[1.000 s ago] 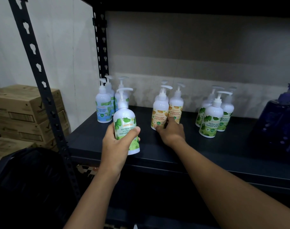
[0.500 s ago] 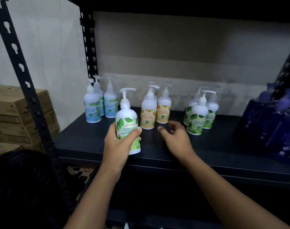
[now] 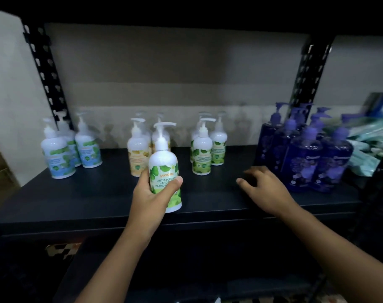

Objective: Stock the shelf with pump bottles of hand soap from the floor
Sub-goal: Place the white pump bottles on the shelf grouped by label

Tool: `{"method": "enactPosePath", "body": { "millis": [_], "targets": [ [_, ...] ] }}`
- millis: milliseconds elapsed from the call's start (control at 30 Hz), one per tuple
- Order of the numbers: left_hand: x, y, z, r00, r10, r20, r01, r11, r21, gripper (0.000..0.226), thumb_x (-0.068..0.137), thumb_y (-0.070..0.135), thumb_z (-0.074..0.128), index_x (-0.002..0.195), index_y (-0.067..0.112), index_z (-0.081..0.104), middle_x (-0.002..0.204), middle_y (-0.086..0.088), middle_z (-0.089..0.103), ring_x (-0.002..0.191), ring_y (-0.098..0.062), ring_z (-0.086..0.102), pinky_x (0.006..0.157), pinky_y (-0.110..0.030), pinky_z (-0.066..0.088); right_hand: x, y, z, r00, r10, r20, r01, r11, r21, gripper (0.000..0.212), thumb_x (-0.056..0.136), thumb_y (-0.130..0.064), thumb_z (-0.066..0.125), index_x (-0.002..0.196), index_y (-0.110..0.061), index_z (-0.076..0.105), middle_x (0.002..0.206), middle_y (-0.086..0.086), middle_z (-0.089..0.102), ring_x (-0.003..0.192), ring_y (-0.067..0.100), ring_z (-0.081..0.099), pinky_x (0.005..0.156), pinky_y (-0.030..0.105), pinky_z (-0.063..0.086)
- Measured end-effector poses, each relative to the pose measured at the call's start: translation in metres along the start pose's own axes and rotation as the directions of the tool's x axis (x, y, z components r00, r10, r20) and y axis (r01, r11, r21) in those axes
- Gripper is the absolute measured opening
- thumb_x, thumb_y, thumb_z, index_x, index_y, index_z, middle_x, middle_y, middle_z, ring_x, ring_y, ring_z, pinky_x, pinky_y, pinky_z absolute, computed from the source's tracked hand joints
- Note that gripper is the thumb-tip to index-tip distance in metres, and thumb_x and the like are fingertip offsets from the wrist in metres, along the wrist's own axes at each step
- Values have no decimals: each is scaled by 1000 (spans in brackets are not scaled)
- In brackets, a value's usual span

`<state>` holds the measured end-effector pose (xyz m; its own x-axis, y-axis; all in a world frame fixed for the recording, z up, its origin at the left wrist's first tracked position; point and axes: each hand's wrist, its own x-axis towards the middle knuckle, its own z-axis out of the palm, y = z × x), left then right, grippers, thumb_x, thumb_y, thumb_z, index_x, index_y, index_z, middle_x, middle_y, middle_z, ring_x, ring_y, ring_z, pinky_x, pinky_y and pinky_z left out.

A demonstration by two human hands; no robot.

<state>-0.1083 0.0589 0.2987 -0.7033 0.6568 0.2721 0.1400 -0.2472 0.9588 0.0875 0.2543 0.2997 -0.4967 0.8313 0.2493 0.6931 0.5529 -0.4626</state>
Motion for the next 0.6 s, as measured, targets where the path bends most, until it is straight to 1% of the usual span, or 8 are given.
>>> {"method": "enactPosePath", "body": {
  "millis": [133, 200, 267, 333, 400, 467, 533, 600],
  "targets": [
    [8, -1, 56, 995, 48, 92, -53, 997, 54, 41, 81, 24, 83, 117, 27, 64, 101, 9, 76, 90, -2, 72, 71, -13, 54, 5, 25, -2, 992, 32, 121, -18, 993, -120, 61, 99, -58, 45, 146, -21, 50, 161, 3, 33, 145, 25, 36, 118, 37, 30],
    [17, -7, 82, 991, 56, 123, -69, 992, 104, 47, 77, 29, 86, 118, 29, 64, 104, 7, 75, 92, -4, 72, 78, -21, 56, 6, 27, 3, 992, 18, 121, 0, 989, -146, 56, 100, -56, 40, 146, -25, 51, 161, 1, 34, 144, 24, 36, 118, 37, 28],
    [27, -15, 103, 989, 65, 134, -89, 979, 183, 51, 67, 45, 89, 112, 39, 65, 110, 3, 72, 96, -8, 71, 86, -33, 58, 7, 26, 5, 992, 13, 124, 7, 987, -160, 53, 101, -53, 38, 146, -27, 50, 161, 1, 35, 144, 23, 37, 118, 37, 27],
    [35, -22, 118, 989, 74, 130, -105, 964, 245, 49, 62, 51, 87, 105, 42, 66, 111, 3, 69, 97, -9, 70, 88, -36, 59, 7, 26, 5, 992, 10, 123, 11, 986, -166, 52, 102, -51, 37, 147, -27, 49, 160, 2, 37, 143, 23, 37, 117, 38, 26],
    [39, -26, 127, 990, 88, 109, -115, 956, 270, 42, 66, 39, 91, 101, 36, 67, 104, 11, 67, 90, 2, 67, 80, -23, 57, 6, 28, 6, 993, 3, 114, 16, 986, -166, 52, 102, -49, 36, 146, -26, 49, 158, 2, 39, 143, 23, 37, 116, 38, 26],
    [39, -27, 131, 992, 90, 93, -115, 946, 303, 40, 69, 29, 91, 99, 33, 65, 95, 18, 65, 82, 12, 63, 67, -6, 48, 5, 28, 7, 994, 4, 109, 14, 986, -164, 51, 101, -49, 35, 145, -27, 50, 156, 1, 41, 141, 23, 38, 116, 38, 26],
    [39, -28, 132, 993, 82, 83, -105, 936, 335, 44, 68, 31, 92, 102, 35, 63, 94, 19, 66, 82, 13, 63, 62, -2, 45, 6, 28, 8, 994, 8, 113, 11, 986, -169, 51, 101, -49, 35, 144, -27, 50, 155, 2, 42, 140, 23, 40, 115, 38, 27],
    [37, -28, 131, 995, 67, 67, -87, 929, 359, 54, 66, 34, 93, 107, 33, 59, 97, 18, 67, 86, 9, 63, 64, -4, 44, 7, 28, 8, 993, 14, 117, 6, 986, -168, 52, 100, -49, 34, 144, -27, 50, 155, 2, 41, 140, 23, 39, 115, 39, 26]
  ]
}}
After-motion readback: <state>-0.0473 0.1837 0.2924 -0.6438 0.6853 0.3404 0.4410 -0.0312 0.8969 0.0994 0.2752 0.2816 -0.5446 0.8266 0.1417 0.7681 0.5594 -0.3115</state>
